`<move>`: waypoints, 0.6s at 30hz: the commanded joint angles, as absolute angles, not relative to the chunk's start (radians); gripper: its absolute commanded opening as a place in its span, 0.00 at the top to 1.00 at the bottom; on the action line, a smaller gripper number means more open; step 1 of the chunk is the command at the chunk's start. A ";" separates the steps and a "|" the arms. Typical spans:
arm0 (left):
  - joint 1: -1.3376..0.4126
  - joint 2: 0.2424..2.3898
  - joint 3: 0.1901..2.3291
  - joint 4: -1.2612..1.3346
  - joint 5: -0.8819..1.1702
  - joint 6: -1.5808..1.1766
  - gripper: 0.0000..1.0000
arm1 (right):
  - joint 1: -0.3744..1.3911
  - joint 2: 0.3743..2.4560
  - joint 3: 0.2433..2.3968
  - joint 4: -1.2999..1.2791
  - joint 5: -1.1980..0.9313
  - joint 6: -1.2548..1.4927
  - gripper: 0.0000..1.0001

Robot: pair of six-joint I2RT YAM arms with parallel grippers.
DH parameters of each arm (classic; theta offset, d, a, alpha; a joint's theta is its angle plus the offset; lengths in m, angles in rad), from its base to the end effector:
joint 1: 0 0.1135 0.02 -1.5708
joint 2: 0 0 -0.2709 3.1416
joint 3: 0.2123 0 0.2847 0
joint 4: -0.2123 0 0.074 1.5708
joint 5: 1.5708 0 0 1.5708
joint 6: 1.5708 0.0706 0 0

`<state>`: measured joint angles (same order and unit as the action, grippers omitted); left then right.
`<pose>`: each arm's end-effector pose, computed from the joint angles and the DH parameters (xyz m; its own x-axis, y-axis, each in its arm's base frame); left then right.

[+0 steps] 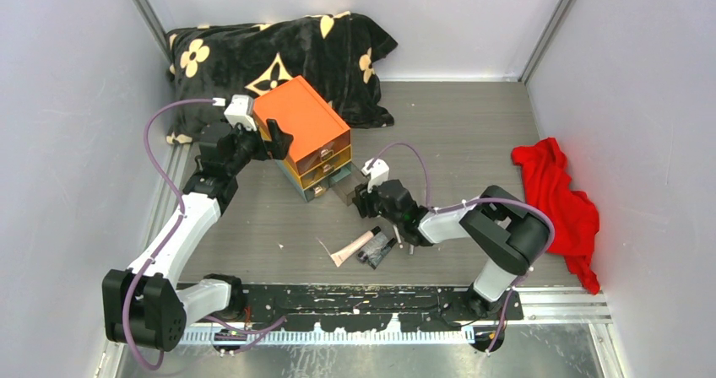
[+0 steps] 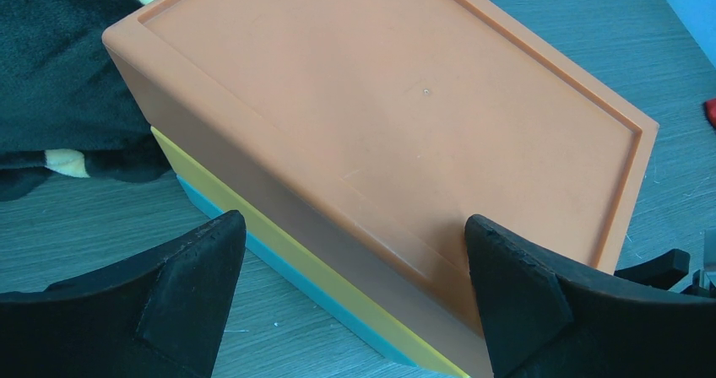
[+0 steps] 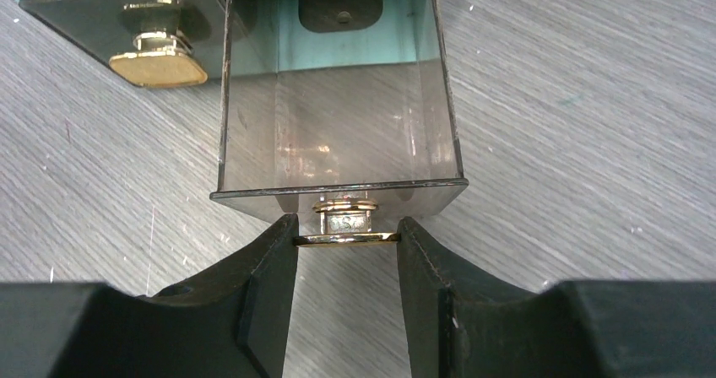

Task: Organize the makeup
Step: Open the drawer in the storage box.

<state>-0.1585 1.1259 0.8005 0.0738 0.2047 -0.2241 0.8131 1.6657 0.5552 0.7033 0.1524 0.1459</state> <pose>0.3186 -0.0655 0.2903 -0.3172 -0.1696 -0.9331 0.2856 0.9211 -0.2646 0.2518 0.2506 0.1035 -0.3597 -0.1711 -0.9172 -0.5760 0.8141 0.0740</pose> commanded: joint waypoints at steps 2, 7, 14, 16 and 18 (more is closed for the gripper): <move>-0.153 1.133 0.790 -0.047 0.173 -0.165 0.00 | 0.810 1.602 0.499 0.664 0.195 0.177 0.81; -0.152 1.136 0.790 -0.041 0.173 -0.165 0.00 | 0.810 1.576 0.471 0.647 0.206 0.188 0.80; -0.152 1.138 0.789 -0.041 0.175 -0.166 0.00 | 0.812 1.569 0.462 0.620 0.208 0.198 0.79; -0.152 1.138 0.786 -0.040 0.175 -0.166 0.00 | 0.812 1.573 0.464 0.615 0.207 0.198 0.78; -0.152 1.137 0.785 -0.039 0.174 -0.165 0.00 | 0.812 1.575 0.463 0.613 0.208 0.198 0.78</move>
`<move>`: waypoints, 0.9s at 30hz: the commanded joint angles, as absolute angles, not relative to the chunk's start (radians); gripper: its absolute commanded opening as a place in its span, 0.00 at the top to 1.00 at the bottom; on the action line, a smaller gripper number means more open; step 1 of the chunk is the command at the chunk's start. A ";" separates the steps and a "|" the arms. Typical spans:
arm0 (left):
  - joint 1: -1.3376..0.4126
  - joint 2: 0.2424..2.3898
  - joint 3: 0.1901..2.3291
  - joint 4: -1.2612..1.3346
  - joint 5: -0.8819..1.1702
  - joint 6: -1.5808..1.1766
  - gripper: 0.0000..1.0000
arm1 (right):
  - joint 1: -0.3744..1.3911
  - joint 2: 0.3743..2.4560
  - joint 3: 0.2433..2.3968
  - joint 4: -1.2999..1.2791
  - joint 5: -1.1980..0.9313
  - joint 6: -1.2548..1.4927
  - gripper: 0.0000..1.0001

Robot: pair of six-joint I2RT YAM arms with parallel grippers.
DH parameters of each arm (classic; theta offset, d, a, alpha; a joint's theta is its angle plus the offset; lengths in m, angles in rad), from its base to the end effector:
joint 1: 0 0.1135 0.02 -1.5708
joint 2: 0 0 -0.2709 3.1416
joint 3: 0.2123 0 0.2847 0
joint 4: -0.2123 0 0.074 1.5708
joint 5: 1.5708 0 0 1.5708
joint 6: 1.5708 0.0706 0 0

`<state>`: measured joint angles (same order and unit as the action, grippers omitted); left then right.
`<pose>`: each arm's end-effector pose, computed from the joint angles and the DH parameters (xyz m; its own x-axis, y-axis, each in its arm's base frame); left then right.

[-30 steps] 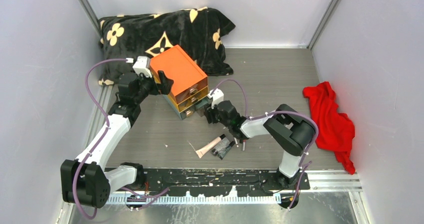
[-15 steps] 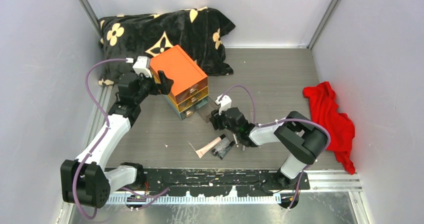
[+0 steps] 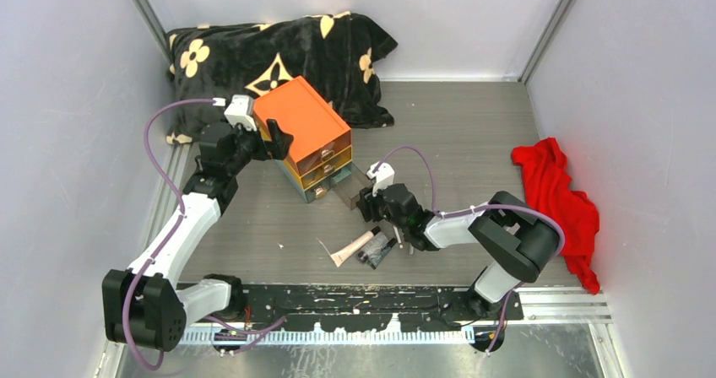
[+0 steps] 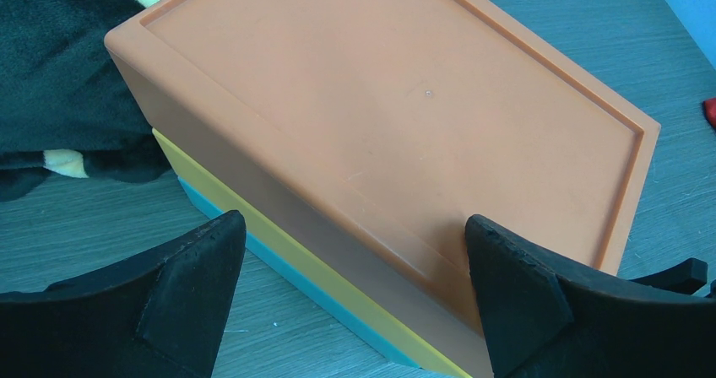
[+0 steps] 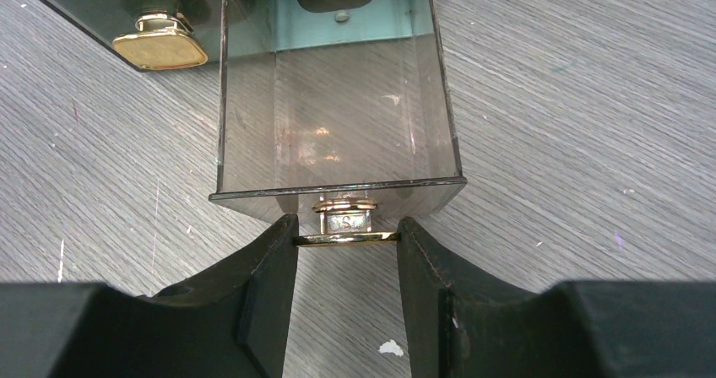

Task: Organize the makeup
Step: Open the drawer in the storage box.

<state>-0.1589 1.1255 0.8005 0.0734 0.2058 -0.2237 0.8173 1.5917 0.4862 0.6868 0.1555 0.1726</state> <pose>0.3184 -0.0656 0.2903 -0.3174 -0.1691 -0.9331 0.2871 0.9207 -0.2645 0.2375 0.2372 0.1041 -0.3812 -0.1583 -0.9109 -0.5666 0.8185 0.0949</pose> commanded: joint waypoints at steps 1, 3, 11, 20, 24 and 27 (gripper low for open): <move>-0.151 1.137 0.785 -0.040 0.174 -0.165 0.00 | 0.813 1.575 0.463 0.611 0.207 0.199 0.78; -0.152 1.137 0.786 -0.040 0.173 -0.164 0.00 | 0.814 1.575 0.463 0.606 0.207 0.202 0.77; -0.152 1.140 0.785 -0.037 0.173 -0.163 0.00 | 0.818 1.554 0.443 0.578 0.207 0.220 0.75; -0.152 1.139 0.784 -0.037 0.170 -0.163 0.00 | 0.821 1.496 0.442 0.534 0.228 0.194 0.26; -0.152 1.139 0.786 -0.037 0.168 -0.162 0.00 | 0.821 1.490 0.472 0.492 0.227 0.176 0.26; -0.153 1.141 0.787 -0.037 0.166 -0.161 0.00 | 0.821 1.467 0.496 0.443 0.231 0.167 0.26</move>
<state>-0.1585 1.1255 0.8005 0.0734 0.2047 -0.2222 0.8227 1.5188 0.4488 0.5022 0.2070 0.1852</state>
